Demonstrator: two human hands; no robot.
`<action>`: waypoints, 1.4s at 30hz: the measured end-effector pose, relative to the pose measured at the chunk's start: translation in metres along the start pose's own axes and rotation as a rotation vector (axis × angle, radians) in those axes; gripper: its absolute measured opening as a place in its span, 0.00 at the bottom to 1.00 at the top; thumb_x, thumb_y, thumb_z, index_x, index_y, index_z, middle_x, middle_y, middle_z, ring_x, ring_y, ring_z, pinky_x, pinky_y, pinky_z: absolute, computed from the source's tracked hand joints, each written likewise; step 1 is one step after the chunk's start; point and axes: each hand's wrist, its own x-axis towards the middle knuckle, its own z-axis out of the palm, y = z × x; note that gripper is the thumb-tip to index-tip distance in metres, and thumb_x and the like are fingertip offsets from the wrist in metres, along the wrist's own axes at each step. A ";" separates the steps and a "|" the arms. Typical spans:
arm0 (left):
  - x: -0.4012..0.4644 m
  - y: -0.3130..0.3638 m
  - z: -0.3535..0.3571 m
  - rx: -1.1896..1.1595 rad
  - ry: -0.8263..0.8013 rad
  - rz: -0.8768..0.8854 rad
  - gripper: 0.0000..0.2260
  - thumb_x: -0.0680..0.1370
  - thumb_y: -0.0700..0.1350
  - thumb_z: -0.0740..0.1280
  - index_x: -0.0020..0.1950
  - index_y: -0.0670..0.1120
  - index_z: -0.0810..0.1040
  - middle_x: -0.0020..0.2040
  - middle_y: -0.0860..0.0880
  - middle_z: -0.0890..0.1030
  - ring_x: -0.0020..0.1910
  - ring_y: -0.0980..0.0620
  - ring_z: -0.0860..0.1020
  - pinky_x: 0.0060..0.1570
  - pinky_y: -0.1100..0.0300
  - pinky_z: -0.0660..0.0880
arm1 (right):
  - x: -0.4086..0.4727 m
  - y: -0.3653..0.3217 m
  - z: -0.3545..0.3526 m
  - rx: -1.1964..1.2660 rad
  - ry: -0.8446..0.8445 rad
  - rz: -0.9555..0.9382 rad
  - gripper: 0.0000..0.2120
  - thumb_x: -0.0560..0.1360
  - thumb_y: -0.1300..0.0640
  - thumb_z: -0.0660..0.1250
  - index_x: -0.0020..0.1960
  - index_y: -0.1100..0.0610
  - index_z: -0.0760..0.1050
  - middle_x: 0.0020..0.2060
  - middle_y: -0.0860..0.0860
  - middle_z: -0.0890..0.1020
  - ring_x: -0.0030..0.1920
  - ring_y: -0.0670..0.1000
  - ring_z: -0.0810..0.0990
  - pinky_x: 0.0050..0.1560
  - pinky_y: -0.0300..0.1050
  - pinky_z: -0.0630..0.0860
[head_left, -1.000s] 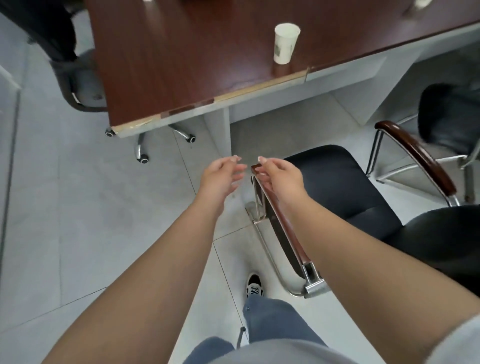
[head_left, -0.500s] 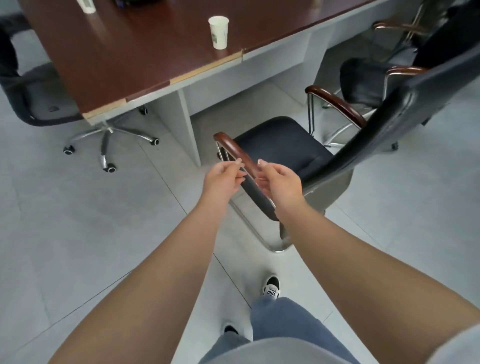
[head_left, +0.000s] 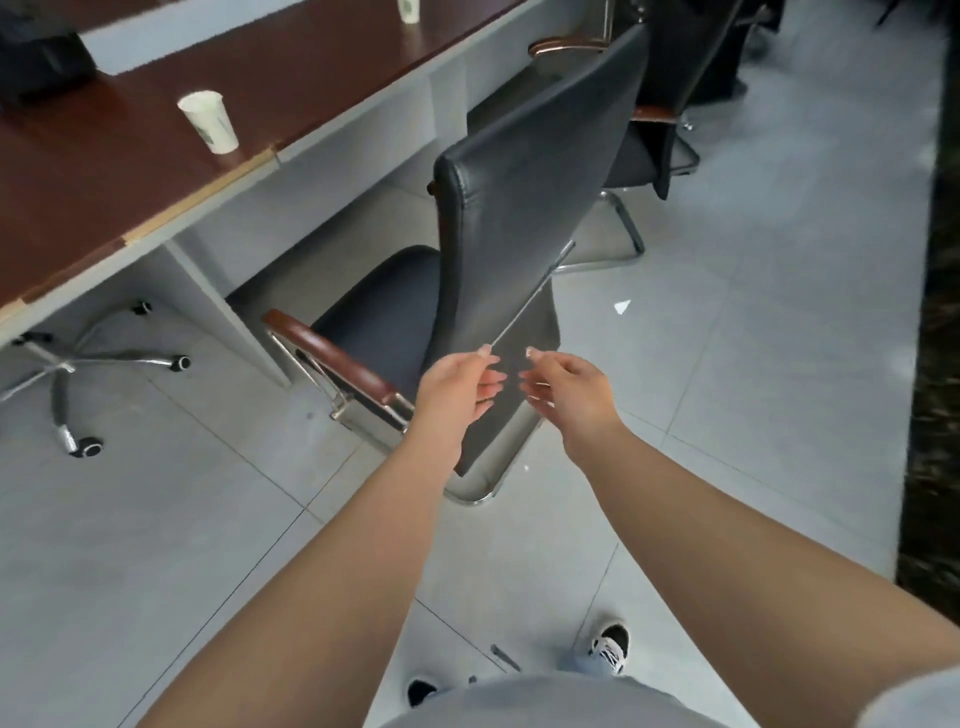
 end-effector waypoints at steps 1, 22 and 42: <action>0.001 0.000 0.022 0.006 -0.016 -0.006 0.10 0.79 0.45 0.62 0.39 0.47 0.75 0.35 0.49 0.78 0.37 0.54 0.77 0.44 0.63 0.73 | 0.006 -0.008 -0.020 0.014 0.014 -0.006 0.06 0.75 0.57 0.68 0.40 0.56 0.75 0.35 0.51 0.79 0.35 0.47 0.78 0.44 0.38 0.77; 0.080 0.013 0.373 0.049 -0.351 -0.064 0.07 0.78 0.48 0.64 0.43 0.47 0.77 0.40 0.49 0.80 0.40 0.55 0.78 0.46 0.62 0.74 | 0.159 -0.130 -0.300 0.190 0.269 -0.038 0.08 0.75 0.53 0.68 0.48 0.57 0.77 0.37 0.51 0.80 0.37 0.48 0.79 0.46 0.40 0.77; 0.372 0.190 0.496 -0.093 -0.098 -0.065 0.08 0.78 0.50 0.64 0.42 0.48 0.75 0.37 0.50 0.79 0.38 0.56 0.77 0.39 0.65 0.73 | 0.483 -0.349 -0.233 -0.055 0.023 -0.006 0.06 0.75 0.53 0.68 0.44 0.56 0.76 0.34 0.50 0.78 0.36 0.47 0.76 0.44 0.37 0.76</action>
